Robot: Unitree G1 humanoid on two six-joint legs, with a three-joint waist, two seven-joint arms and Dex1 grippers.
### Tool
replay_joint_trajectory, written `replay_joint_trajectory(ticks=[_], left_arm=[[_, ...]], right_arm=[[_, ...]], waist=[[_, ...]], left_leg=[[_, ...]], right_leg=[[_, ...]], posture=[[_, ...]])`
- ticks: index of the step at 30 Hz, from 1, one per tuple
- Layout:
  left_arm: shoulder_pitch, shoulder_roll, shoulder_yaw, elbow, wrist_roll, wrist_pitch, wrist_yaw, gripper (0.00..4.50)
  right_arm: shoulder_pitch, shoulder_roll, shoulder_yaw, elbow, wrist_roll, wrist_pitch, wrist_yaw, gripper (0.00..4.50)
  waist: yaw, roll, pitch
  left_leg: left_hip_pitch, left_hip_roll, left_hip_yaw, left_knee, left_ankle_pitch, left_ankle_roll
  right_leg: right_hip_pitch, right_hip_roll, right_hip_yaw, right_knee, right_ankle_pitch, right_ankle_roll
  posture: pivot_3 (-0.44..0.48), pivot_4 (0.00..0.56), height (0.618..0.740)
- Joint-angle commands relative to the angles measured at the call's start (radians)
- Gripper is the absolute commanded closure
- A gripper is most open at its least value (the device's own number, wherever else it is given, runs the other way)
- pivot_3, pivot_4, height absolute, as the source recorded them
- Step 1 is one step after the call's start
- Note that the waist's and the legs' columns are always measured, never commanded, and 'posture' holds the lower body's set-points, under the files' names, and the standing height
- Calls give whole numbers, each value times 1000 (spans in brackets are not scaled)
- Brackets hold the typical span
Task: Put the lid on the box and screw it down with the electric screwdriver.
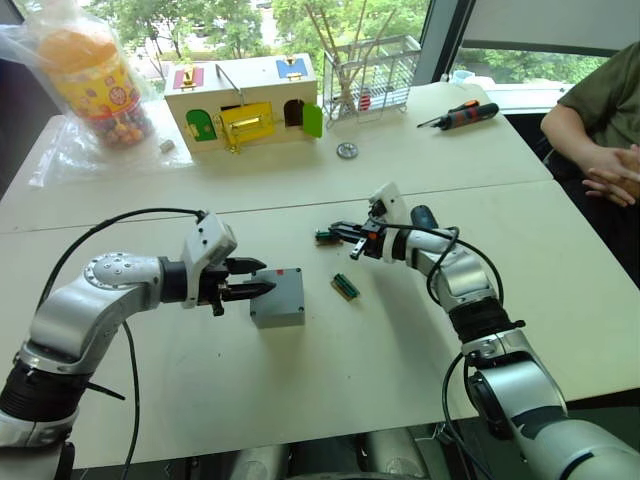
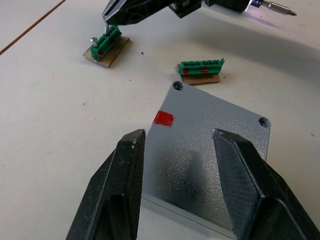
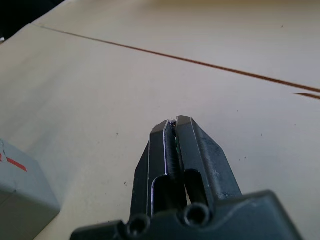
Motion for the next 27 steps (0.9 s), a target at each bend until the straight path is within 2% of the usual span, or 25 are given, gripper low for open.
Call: replay_joint_trajectory(ticks=[1,5,12,18,27], left_arm=[[-12,-1,13,-7,4,-20,-4,2349],[-6,17,38,-14,-14,-11,-16,2349],[59,121,57,-51,-19,-22,-97,2349],[56,101,49,-51,-13,-21,-84,2349],[46,80,35,-48,-5,-23,-77,2349]], right_arm=[[-19,1,-32,-85,32,30,-8,4424],[12,-9,-37,-238,73,114,0,4424],[167,-11,50,-600,162,297,3,4424],[227,1,94,-675,176,343,-35,4424],[247,-32,107,-666,170,333,-41,4424]], waist=[[0,0,0],[1,0,0],[1,0,0],[7,0,0],[6,0,0]], left_leg=[[0,0,0,0,0,0],[0,0,0,0,0,0],[0,0,0,-1,0,0],[0,0,0,0,0,0],[0,0,0,0,0,0]], right_leg=[[0,0,0,0,0,0],[0,0,0,0,0,0],[-1,-1,0,0,0,0],[0,0,0,1,0,0],[0,0,0,1,0,0]], posture=[[0,150,740],[0,150,740],[0,150,740],[0,150,740],[0,150,740]])
